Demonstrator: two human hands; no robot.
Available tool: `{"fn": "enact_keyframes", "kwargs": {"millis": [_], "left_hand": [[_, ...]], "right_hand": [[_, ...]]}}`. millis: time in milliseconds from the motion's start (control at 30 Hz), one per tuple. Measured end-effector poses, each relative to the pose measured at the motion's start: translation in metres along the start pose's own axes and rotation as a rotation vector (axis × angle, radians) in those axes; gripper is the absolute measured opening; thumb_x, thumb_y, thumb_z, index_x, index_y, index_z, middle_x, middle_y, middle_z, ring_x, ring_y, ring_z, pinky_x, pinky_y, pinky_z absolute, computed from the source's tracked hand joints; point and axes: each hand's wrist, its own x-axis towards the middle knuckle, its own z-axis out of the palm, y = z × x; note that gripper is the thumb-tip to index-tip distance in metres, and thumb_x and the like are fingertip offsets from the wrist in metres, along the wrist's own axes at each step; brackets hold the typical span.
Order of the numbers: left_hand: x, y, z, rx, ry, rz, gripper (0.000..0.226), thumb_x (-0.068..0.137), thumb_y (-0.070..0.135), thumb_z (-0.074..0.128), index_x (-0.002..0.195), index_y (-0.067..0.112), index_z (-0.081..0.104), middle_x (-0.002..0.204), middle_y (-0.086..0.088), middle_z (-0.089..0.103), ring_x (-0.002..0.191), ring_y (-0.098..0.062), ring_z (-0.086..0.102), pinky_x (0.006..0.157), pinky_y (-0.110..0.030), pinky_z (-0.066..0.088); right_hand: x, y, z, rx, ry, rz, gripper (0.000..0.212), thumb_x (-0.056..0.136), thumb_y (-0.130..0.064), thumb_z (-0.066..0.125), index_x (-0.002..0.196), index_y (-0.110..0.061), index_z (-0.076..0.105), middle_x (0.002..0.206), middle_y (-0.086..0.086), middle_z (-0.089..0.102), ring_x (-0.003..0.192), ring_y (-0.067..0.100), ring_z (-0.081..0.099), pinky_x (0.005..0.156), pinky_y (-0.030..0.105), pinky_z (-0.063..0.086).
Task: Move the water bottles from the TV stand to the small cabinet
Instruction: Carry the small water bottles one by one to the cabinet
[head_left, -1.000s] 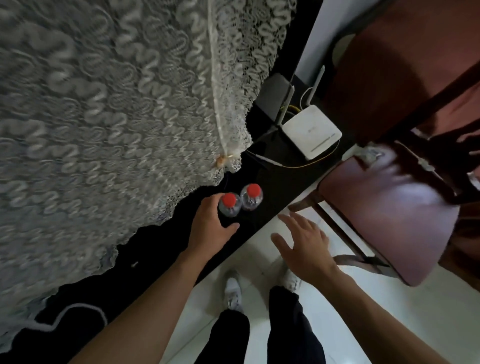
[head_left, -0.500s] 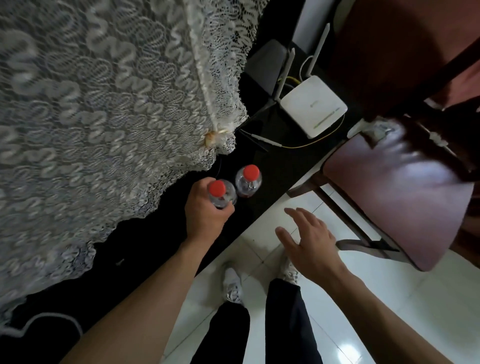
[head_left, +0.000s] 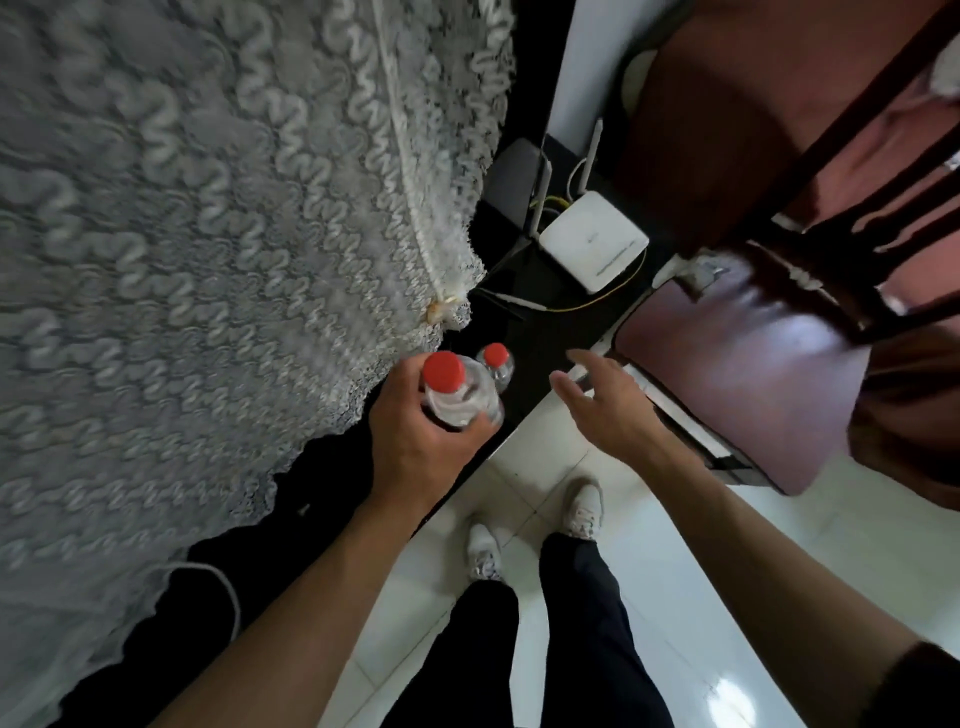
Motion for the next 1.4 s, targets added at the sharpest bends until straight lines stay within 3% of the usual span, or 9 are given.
{"fn": "enact_keyframes", "kwargs": {"millis": [133,467,600,767,933,1033,1133,1267,1400], "left_hand": [[0.021,0.06,-0.023,-0.052,0.01,0.112,0.056,0.063,0.039,0.079,0.106,0.007,0.06,0.097,-0.003,0.065,0.083,-0.021,0.064,0.077,-0.04,0.056],[0.064,0.212,-0.079,-0.22,0.02,0.269,0.054,0.063,0.034,0.085,0.109,0.015,0.063,0.094,0.003,0.069,0.084,-0.013,0.068,0.076,-0.027,0.058],[0.064,0.244,-0.097,-0.258,-0.002,0.318,0.051,0.063,0.033,0.085,0.106,0.018,0.064,0.092,0.006,0.071,0.083,-0.012,0.07,0.074,-0.039,0.06],[0.055,0.261,-0.11,-0.249,-0.027,0.436,0.058,0.061,0.042,0.082,0.108,0.015,0.062,0.095,0.002,0.069,0.084,-0.016,0.069,0.075,-0.04,0.059],[0.05,0.265,-0.105,-0.253,-0.094,0.512,0.057,0.06,0.037,0.085,0.108,0.016,0.061,0.096,0.004,0.067,0.085,-0.017,0.066,0.076,-0.04,0.057],[0.042,0.27,-0.093,-0.306,-0.187,0.548,0.058,0.059,0.035,0.086,0.107,0.025,0.057,0.097,0.009,0.065,0.087,-0.011,0.066,0.076,-0.027,0.057],[0.028,0.284,-0.08,-0.349,-0.251,0.641,0.058,0.059,0.025,0.087,0.109,0.026,0.056,0.098,0.011,0.06,0.088,0.003,0.057,0.077,-0.007,0.044],[0.006,0.31,-0.059,-0.35,-0.337,0.717,0.062,0.061,0.023,0.087,0.115,0.015,0.058,0.103,0.008,0.057,0.094,0.003,0.055,0.082,-0.005,0.042],[-0.017,0.342,-0.032,-0.35,-0.451,0.75,0.063,0.065,0.033,0.086,0.117,0.016,0.058,0.106,0.005,0.062,0.096,-0.005,0.059,0.084,-0.015,0.05]], "right_hand": [[-0.019,-0.027,-0.043,0.153,0.006,0.043,0.061,0.095,-0.059,0.041,0.142,-0.022,0.045,0.135,0.005,0.056,0.117,0.025,0.058,0.101,0.046,0.048],[-0.08,-0.07,-0.136,0.827,-0.07,0.126,0.053,0.097,-0.061,0.035,0.127,-0.024,0.058,0.125,0.002,0.065,0.12,0.028,0.056,0.108,0.05,0.035],[-0.107,-0.08,-0.167,1.033,-0.038,0.096,0.05,0.097,-0.061,0.035,0.117,-0.023,0.062,0.112,0.001,0.071,0.111,0.025,0.059,0.088,0.042,0.039],[-0.13,-0.09,-0.189,1.068,0.011,0.052,0.056,0.096,-0.061,0.035,0.121,-0.018,0.06,0.108,0.007,0.074,0.115,0.026,0.062,0.103,0.05,0.035],[-0.15,-0.081,-0.187,1.17,0.073,0.136,0.055,0.095,-0.061,0.039,0.122,-0.017,0.059,0.097,0.003,0.072,0.099,0.022,0.062,0.078,0.038,0.04],[-0.164,-0.07,-0.186,1.204,0.095,0.192,0.057,0.095,-0.061,0.037,0.123,-0.018,0.06,0.1,0.002,0.068,0.09,0.019,0.06,0.069,0.034,0.04],[-0.179,-0.054,-0.191,1.208,0.157,0.221,0.056,0.094,-0.062,0.037,0.12,-0.021,0.063,0.11,0.002,0.065,0.103,0.022,0.057,0.079,0.037,0.038],[-0.206,-0.023,-0.203,1.272,0.254,0.242,0.061,0.092,-0.065,0.038,0.121,-0.02,0.067,0.118,0.004,0.068,0.119,0.027,0.056,0.107,0.054,0.029],[-0.242,0.016,-0.213,1.375,0.309,0.231,0.062,0.091,-0.067,0.037,0.122,-0.021,0.066,0.128,0.008,0.065,0.121,0.026,0.056,0.111,0.059,0.024]]}}
